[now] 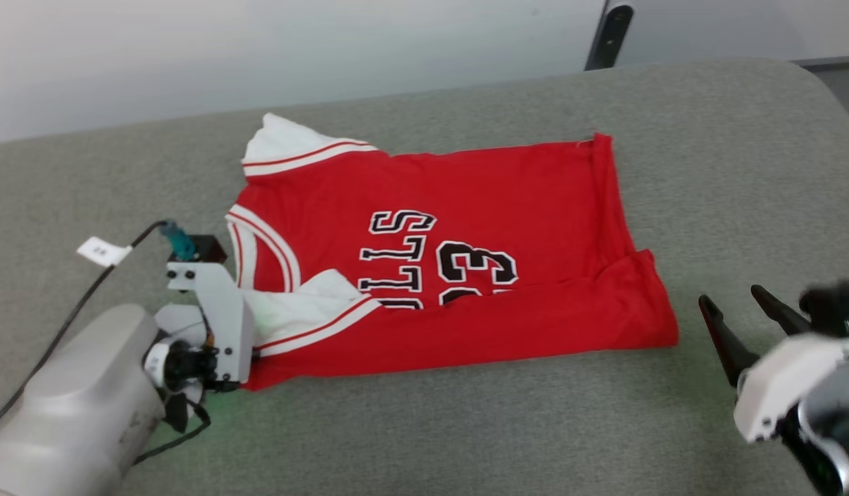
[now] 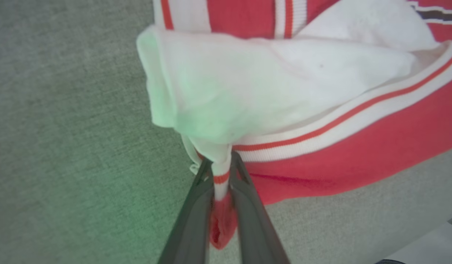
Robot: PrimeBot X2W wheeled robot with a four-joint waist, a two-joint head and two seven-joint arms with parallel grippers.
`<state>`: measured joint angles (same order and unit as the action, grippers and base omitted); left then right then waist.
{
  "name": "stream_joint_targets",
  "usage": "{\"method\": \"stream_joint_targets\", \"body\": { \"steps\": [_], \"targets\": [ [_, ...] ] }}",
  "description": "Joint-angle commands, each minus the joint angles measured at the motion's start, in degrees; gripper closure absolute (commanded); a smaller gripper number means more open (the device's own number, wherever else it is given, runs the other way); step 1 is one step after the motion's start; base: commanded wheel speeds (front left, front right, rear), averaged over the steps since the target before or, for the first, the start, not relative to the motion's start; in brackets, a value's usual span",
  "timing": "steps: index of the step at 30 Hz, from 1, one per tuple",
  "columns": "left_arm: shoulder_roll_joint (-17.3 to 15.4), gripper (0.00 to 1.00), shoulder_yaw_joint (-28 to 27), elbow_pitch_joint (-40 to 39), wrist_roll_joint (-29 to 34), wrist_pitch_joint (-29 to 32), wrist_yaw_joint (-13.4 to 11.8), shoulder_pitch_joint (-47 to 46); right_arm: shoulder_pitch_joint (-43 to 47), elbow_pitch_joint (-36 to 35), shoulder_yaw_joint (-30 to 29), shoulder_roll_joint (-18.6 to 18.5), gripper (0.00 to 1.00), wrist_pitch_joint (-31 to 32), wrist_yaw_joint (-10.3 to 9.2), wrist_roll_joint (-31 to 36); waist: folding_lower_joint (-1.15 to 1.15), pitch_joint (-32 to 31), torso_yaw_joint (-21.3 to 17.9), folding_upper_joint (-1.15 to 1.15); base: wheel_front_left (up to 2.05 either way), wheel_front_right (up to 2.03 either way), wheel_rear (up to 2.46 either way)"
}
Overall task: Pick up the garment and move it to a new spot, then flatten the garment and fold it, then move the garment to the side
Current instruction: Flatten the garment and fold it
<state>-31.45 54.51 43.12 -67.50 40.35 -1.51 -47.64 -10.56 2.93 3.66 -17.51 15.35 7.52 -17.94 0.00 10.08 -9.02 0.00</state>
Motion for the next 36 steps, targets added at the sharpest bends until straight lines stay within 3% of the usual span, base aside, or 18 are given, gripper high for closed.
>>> {"method": "stream_joint_targets", "body": {
  "steps": [1, 5, 11, 18, 27, 28, 29, 30, 36],
  "targets": [
    [1.67, 1.0, 1.36, 0.74, 0.48, 0.29, 0.17, 1.92, -1.55, 1.01, 0.26, -0.2, 0.0, 2.41, -0.06, -1.13, 0.0, 0.34, 0.78, 0.0, 0.0, 0.0, 0.0],
    [3.6, 1.0, 1.79, 1.66, 0.95, -0.05, 1.11, 0.44, -7.03, 4.96, 3.59, -3.29, 0.0, 13.29, -0.06, -5.32, 0.0, 0.95, 2.31, 0.0, 0.0, 0.0, 0.0],
    [6.53, 1.0, 2.31, 3.06, 1.75, -0.84, 2.12, -2.17, -14.57, 12.53, 6.28, -4.45, 0.0, 25.41, -0.06, -8.51, 0.0, 2.77, 4.61, 0.0, 0.0, 0.0, 0.0],
    [9.21, 1.0, 2.34, 4.91, 2.73, -2.43, 3.4, -5.96, -22.4, 21.13, 9.12, -3.85, 0.0, 30.83, -0.06, -10.8, 0.0, 6.13, 7.07, 0.0, 0.0, 0.0, 0.0],
    [11.71, 1.0, 2.07, 8.79, 2.5, -3.63, 4.82, -8.41, -26.6, 32.23, 12.28, 0.09, 0.0, 37.66, 0.04, -12.29, 0.0, 8.48, 8.94, 0.0, 0.0, 0.0, 0.0],
    [11.93, 1.0, 2.12, 9.25, 2.54, -3.71, 4.94, -8.53, -26.88, 32.9, 12.69, 0.35, 0.05, 38.24, 0.14, -12.83, 0.0, 8.57, 9.08, 0.0, 0.0, 0.0, 0.0],
    [12.17, 1.0, 1.93, 9.76, 2.28, -3.91, 5.08, -8.52, -27.22, 33.35, 13.01, 0.32, 0.68, 38.35, 0.14, -12.86, 0.0, 8.62, 9.18, 0.0, 0.0, 0.0, 0.0],
    [12.28, 1.0, 1.81, 10.19, 2.05, -3.86, 5.29, -8.54, -27.63, 33.62, 13.45, 0.11, 1.0, 38.2, 0.14, -12.83, 0.0, 8.65, 9.28, 0.0, 0.0, 0.0, 0.0],
    [12.08, 1.0, 1.4, 12.81, 0.91, -2.0, 6.18, -8.53, -28.5, 34.78, 13.97, -2.02, 1.0, 37.44, 0.06, -14.41, 0.0, 7.14, 9.71, 0.0, 0.0, 0.0, 0.0]
  ]
}}
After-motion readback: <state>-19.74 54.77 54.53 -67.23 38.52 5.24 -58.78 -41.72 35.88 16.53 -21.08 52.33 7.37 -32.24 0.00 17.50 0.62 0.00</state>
